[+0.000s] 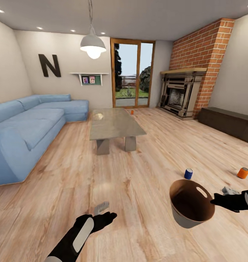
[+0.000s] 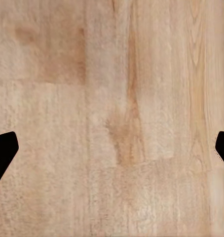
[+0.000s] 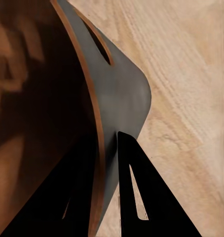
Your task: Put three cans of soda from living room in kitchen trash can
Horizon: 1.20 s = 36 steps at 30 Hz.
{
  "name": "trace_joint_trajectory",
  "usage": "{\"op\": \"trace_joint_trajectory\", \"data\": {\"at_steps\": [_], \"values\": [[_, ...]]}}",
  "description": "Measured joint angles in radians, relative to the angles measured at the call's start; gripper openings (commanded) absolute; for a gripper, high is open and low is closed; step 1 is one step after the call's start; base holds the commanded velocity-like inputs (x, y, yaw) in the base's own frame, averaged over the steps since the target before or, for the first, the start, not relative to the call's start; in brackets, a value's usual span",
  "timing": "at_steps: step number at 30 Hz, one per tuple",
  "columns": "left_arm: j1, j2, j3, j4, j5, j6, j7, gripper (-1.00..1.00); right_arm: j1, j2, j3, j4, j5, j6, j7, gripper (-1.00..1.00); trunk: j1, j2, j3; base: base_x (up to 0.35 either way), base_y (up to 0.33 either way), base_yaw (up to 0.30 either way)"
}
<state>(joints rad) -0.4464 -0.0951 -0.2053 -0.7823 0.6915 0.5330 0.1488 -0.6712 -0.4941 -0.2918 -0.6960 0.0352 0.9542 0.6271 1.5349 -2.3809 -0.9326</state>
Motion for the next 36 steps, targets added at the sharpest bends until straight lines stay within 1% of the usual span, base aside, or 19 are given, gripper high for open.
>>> {"op": "trace_joint_trajectory", "data": {"at_steps": [6,8,10,12,13,14,15,16,18,19,21,22,27,30,31,33,34,35,36], "values": [[0.000,0.000,0.000,0.000,-0.002,-0.001,0.000,1.00,0.000,-0.001,0.000,-0.001,0.006,-0.002,-0.001,-1.00,0.000,0.000,-0.004,0.311,-0.194,-0.264],[0.000,0.000,-0.001,0.001,-0.003,-0.001,0.000,1.00,0.006,-0.001,0.000,-0.008,-0.001,-0.001,0.001,-1.00,0.000,0.000,-0.005,0.307,-0.200,-0.264],[0.000,0.000,-0.001,0.001,-0.003,-0.001,0.000,1.00,0.055,0.001,0.001,-0.058,-0.016,0.008,0.005,-1.00,0.000,0.000,-0.006,0.306,-0.201,-0.264],[0.000,0.000,-0.001,0.001,-0.003,-0.001,0.000,1.00,0.094,0.002,-0.001,-0.123,0.009,0.002,0.002,-1.00,0.000,0.000,-0.007,0.306,-0.202,-0.264],[0.000,0.000,-0.001,0.001,-0.003,-0.001,0.000,1.00,0.146,0.001,-0.002,-0.211,0.002,0.054,0.002,-1.00,0.000,0.000,-0.008,0.305,-0.202,-0.264],[0.000,0.000,-0.001,0.001,-0.003,-0.001,0.000,1.00,0.159,0.002,0.001,-0.217,0.001,0.092,0.006,-1.00,0.000,0.000,-0.008,0.305,-0.202,-0.264],[0.000,0.000,-0.001,0.001,-0.003,-0.001,0.000,1.00,0.172,0.002,0.000,-0.213,-0.009,0.089,0.006,-1.00,0.000,0.000,-0.009,0.305,-0.202,-0.265],[0.000,0.000,-0.001,0.001,-0.003,-0.001,0.000,1.00,0.177,0.001,-0.001,-0.219,-0.003,0.088,0.005,-1.00,0.000,0.000,-0.010,0.305,-0.203,-0.265],[0.000,0.000,-0.001,0.001,-0.003,-0.001,0.000,1.00,0.191,0.000,-0.005,-0.281,0.014,0.080,0.002,-1.00,0.000,0.000,-0.011,0.305,-0.202,-0.265],[0.000,0.000,-0.001,0.001,-0.004,-0.001,0.000,1.00,0.190,0.000,-0.007,-0.287,0.005,0.076,0.003,-1.00,0.000,0.000,-0.011,0.305,-0.202,-0.266],[0.000,0.000,-0.001,0.002,-0.005,-0.001,0.000,1.00,0.194,0.000,-0.007,-0.290,-0.027,0.093,0.008,-1.00,0.000,0.000,-0.013,0.305,-0.202,-0.266],[0.000,0.000,-0.001,0.002,-0.006,-0.001,0.000,1.00,0.193,0.000,-0.008,-0.291,-0.032,0.091,0.007,-1.00,0.000,0.000,-0.013,0.305,-0.203,-0.266],[0.000,-0.001,-0.002,0.001,-0.006,-0.001,-0.001,1.00,0.192,-0.003,-0.025,-0.279,0.003,0.083,0.015,-1.00,0.000,0.000,-0.016,0.305,-0.202,-0.266],[0.000,-0.001,-0.002,0.002,-0.005,-0.001,-0.002,1.00,0.182,-0.009,-0.028,-0.217,-0.024,0.092,0.023,-1.00,0.000,0.000,-0.018,0.305,-0.202,-0.266],[0.000,-0.002,-0.002,0.002,-0.005,-0.001,-0.002,1.00,0.179,-0.013,-0.028,-0.197,-0.025,0.093,0.024,-1.00,0.000,0.000,-0.019,0.305,-0.202,-0.266],[0.000,-0.001,-0.002,0.001,-0.006,-0.001,-0.001,1.00,0.168,-0.028,-0.029,-0.143,-0.010,0.087,0.030,-1.00,0.000,0.000,-0.020,0.305,-0.202,-0.266],[0.000,-0.001,-0.002,0.001,-0.006,-0.001,-0.001,1.00,0.165,-0.032,-0.028,-0.126,0.009,0.084,0.035,-1.00,0.000,0.000,-0.020,0.305,-0.202,-0.266],[0.000,-0.001,-0.002,0.001,-0.005,-0.001,-0.001,1.00,0.159,-0.039,-0.028,-0.103,0.026,0.076,0.051,-1.00,0.000,0.000,-0.021,0.305,-0.202,-0.265],[0.000,-0.001,-0.002,0.001,-0.006,-0.001,-0.001,1.00,0.155,-0.042,-0.027,-0.083,0.029,0.075,0.069,-1.00,0.000,0.000,-0.022,0.305,-0.202,-0.265]]}}
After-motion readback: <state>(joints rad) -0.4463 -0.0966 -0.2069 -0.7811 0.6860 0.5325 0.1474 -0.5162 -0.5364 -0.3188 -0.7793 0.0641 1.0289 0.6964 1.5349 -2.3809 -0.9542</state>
